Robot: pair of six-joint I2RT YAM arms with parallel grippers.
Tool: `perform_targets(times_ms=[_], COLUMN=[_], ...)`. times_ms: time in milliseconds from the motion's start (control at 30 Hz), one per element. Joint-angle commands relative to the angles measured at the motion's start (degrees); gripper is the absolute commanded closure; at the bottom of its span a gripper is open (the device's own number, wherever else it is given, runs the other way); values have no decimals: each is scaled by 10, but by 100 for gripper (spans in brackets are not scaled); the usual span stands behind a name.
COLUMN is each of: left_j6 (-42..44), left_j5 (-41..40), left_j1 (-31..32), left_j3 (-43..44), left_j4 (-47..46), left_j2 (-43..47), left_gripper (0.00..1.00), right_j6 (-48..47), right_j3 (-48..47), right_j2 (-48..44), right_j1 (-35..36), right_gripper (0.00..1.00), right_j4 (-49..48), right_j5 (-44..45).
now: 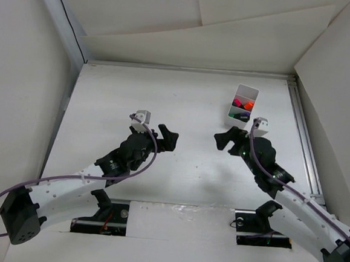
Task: Sort the stationery into containers
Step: Reset both arms
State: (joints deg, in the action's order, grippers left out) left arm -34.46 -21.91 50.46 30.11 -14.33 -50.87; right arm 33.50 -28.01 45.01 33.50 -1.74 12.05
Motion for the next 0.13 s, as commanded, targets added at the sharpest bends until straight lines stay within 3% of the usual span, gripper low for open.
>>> perform_targets(times_ms=[0,100], left_j6=[4,-9], left_j5=[31,20], left_j1=[-3,-3], left_j3=[15,46], left_j4=[-27,22], left_j2=[16,-20], left_gripper=[0,0], right_j6=[-3,-3], right_j3=[1,1], right_j2=[-7,-7], right_j1=[10,16], right_gripper=[0,0], right_j4=[-13,-6], right_j5=[30,38])
